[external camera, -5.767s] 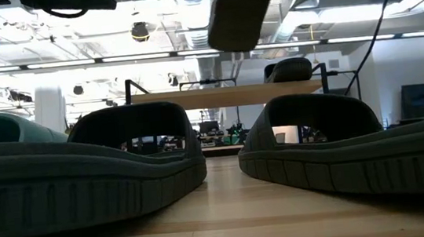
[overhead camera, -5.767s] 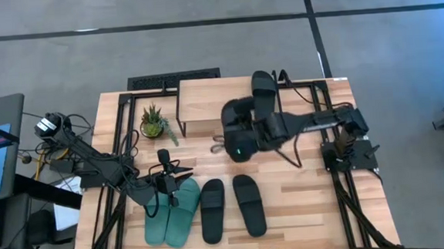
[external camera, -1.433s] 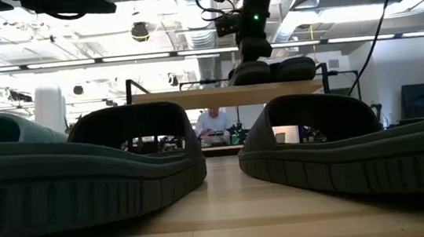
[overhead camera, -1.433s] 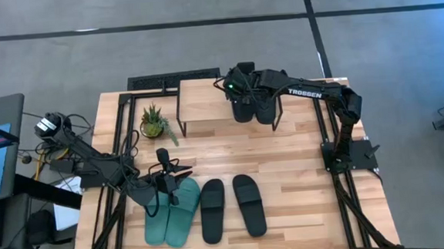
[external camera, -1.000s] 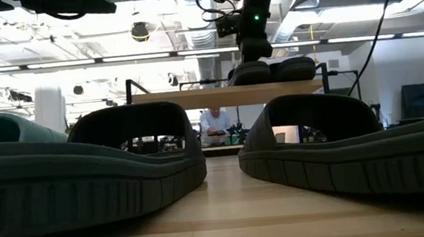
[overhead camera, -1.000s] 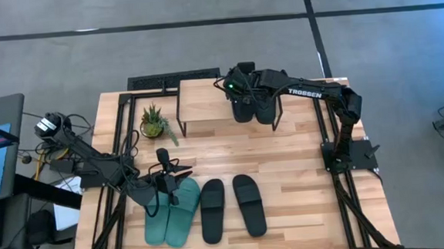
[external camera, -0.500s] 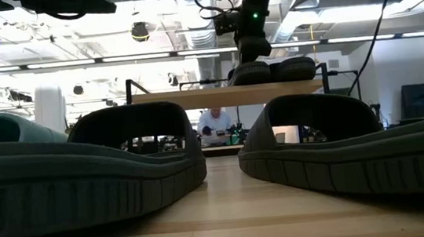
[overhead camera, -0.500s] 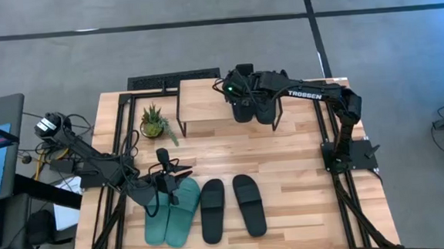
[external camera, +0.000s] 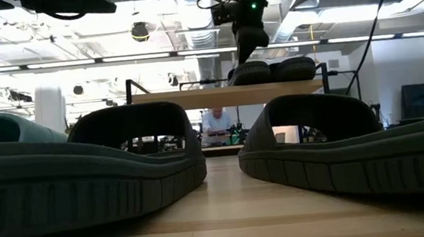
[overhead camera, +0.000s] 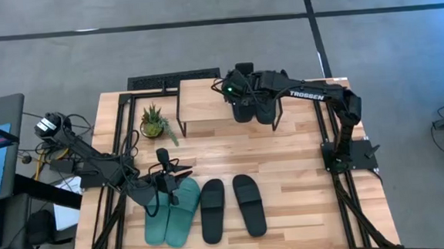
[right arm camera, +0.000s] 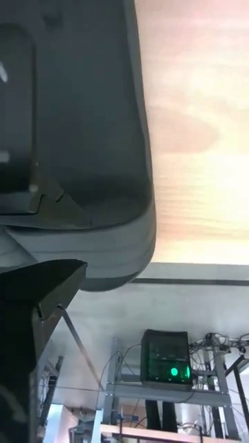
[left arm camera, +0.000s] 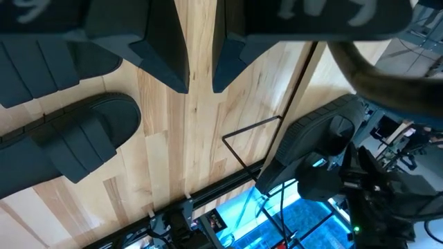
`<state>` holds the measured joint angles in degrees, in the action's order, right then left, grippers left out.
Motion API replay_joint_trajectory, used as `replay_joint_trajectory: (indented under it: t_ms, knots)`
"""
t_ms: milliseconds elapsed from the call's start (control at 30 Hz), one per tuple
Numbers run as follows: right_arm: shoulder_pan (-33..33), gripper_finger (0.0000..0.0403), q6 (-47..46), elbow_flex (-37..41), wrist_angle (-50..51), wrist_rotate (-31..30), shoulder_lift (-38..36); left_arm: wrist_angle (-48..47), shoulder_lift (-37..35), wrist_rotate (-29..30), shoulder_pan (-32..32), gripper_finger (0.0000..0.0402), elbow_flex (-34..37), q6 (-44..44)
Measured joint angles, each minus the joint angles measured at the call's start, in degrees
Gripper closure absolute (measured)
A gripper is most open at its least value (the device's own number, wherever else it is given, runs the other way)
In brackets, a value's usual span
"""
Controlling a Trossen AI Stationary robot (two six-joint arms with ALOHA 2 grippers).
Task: Pick and place slides into the shelf
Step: Put the black slipper under the shelf
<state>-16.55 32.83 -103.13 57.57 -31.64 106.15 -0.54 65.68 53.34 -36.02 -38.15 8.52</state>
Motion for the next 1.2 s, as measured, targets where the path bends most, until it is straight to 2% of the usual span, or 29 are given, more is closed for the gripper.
replay_joint_trajectory:
  t_ms: [233,533,767,967,1200]
  knots:
    - [3.3,0.033,-2.8,-3.2,5.8,-1.7,0.0,0.0,0.0,0.0,0.0,0.0346,0.0,0.0]
    - [11.4,0.033,-8.3,-11.6,16.0,-4.4,0.0,0.0,0.0,0.0,0.0,0.0346,0.0,0.0]
    - [19.6,0.033,-16.7,-17.6,25.7,-4.4,0.0,0.2,0.0,0.0,0.0,0.0346,0.0,0.0]
    - [28.3,0.033,-24.4,-18.7,32.6,-4.4,-0.1,0.2,0.0,-0.4,0.0,0.0346,0.0,0.0]
    - [39.1,0.033,-30.5,-18.4,32.5,-5.1,-1.0,0.2,0.0,-0.4,0.0,0.0346,0.0,-0.1]
